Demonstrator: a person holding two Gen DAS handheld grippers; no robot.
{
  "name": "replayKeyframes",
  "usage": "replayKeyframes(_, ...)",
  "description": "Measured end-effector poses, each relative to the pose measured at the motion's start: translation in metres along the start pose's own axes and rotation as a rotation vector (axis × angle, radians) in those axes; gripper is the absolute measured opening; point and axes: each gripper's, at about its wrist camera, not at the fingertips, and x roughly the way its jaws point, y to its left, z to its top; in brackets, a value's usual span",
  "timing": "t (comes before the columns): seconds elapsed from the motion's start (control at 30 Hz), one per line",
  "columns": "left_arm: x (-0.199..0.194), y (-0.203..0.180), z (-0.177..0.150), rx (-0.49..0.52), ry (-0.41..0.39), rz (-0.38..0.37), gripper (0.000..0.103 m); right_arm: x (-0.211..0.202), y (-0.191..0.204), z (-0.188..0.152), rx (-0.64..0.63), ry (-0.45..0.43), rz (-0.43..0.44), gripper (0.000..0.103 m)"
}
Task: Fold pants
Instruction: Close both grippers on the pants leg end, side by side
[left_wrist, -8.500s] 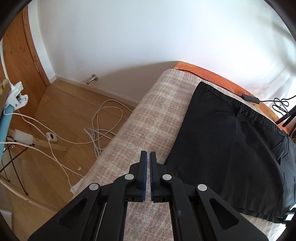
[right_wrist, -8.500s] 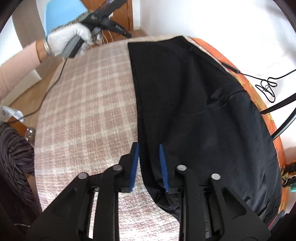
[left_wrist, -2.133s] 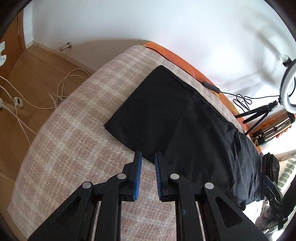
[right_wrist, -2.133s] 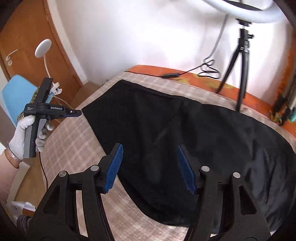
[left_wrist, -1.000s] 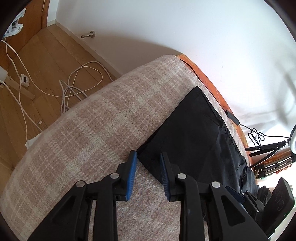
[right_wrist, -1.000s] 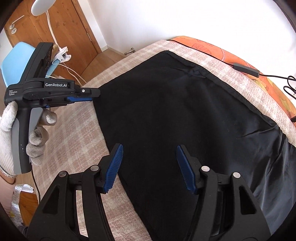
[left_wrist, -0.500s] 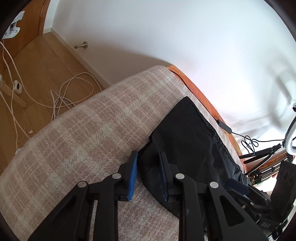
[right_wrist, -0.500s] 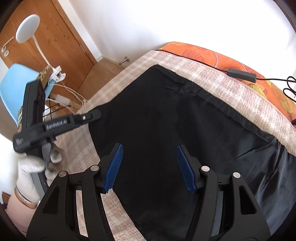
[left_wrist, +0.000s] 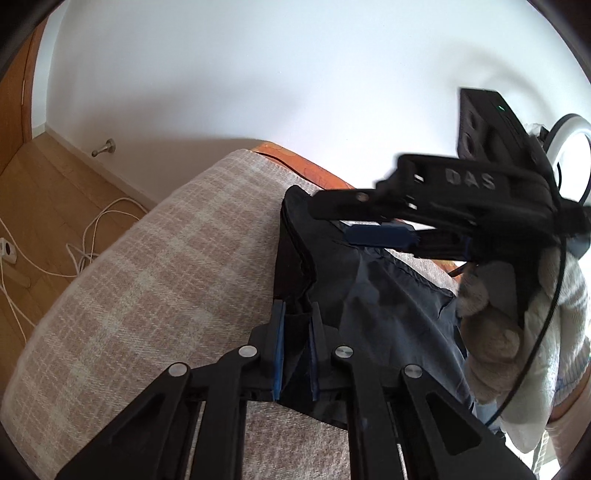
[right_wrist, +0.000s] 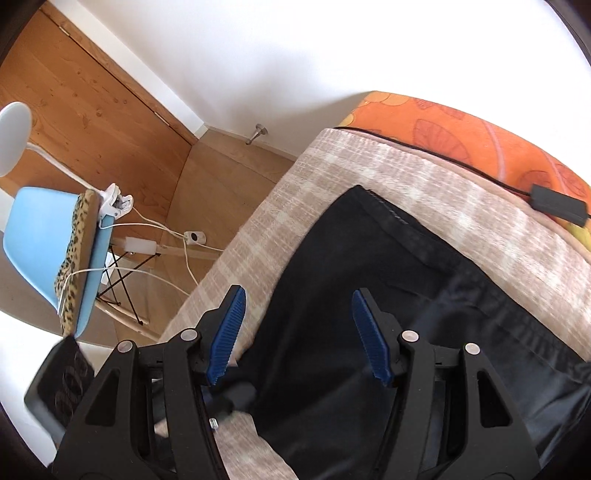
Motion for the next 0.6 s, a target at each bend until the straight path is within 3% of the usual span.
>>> replayKeyframes(0.17, 0.001, -0.007, -0.004, 0.052, 0.009, 0.006, 0.008, 0.025, 0.004, 0.008, -0.012, 0.036, -0.061, 0.063)
replayKeyframes(0.23, 0.001, -0.011, -0.005, 0.072, 0.012, 0.012, 0.008, 0.032, 0.001, 0.007, -0.009, 0.054, -0.086, 0.055)
replayKeyframes(0.3, 0.002, -0.013, -0.005, 0.082, 0.019, 0.011, 0.008, 0.033, -0.003, 0.006, -0.011, 0.053, -0.107, 0.038)
replayKeyframes(0.33, 0.002, -0.014, -0.006, 0.087, 0.026, 0.006, 0.003, 0.032, -0.005, 0.006, -0.006, 0.050, -0.108, 0.033)
replayKeyframes(0.4, 0.002, -0.019, -0.008, 0.106, 0.033, 0.007, 0.003, 0.027, -0.009, 0.005, 0.010, 0.049, -0.088, 0.013)
replayKeyframes(0.6, 0.004, -0.033, -0.012, 0.141, 0.045, 0.002, 0.003, 0.000, -0.006, 0.000, -0.027, -0.017, -0.108, 0.005)
